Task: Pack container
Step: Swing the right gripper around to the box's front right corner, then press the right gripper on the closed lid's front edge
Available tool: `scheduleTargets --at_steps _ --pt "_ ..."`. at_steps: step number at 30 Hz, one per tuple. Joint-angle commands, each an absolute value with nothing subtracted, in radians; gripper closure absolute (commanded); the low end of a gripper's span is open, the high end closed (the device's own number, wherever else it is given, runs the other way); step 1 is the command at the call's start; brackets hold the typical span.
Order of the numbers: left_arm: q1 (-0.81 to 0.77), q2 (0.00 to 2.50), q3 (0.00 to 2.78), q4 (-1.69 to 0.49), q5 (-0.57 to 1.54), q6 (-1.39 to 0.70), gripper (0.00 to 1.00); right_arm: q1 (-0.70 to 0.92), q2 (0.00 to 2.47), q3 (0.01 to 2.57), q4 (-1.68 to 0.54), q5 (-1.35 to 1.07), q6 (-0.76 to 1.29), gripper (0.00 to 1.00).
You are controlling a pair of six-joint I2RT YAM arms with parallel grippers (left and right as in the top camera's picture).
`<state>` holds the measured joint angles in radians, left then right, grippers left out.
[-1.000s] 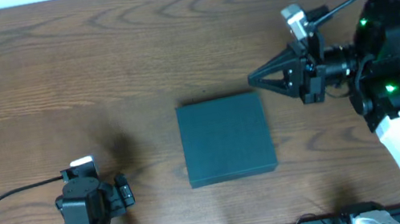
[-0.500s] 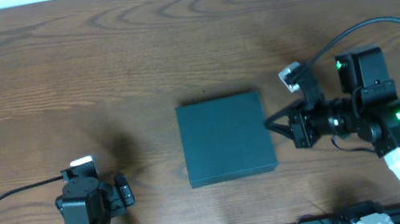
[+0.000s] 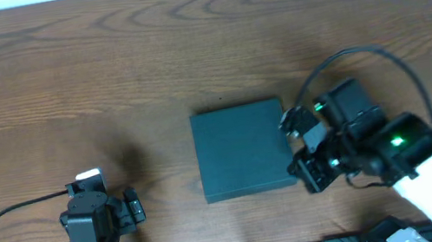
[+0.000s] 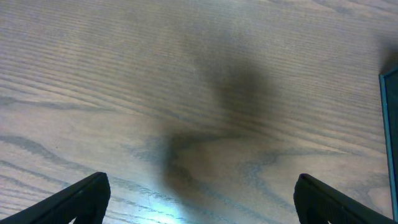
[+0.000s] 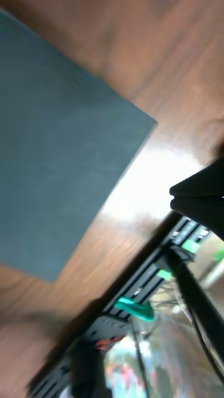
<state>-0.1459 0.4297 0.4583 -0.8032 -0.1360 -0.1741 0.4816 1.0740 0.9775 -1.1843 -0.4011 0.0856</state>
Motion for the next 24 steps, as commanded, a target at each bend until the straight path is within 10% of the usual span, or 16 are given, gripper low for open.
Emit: scheduleTargets --at_steps 1,24 --pt "-0.142 0.425 0.459 -0.801 -0.149 -0.154 0.05 0.588 1.095 0.907 -1.175 -0.337 0.266 0.99" --pt "-0.142 0.425 0.459 -0.801 -0.149 -0.154 0.05 0.973 1.340 0.710 -0.706 -0.075 0.759 0.98"
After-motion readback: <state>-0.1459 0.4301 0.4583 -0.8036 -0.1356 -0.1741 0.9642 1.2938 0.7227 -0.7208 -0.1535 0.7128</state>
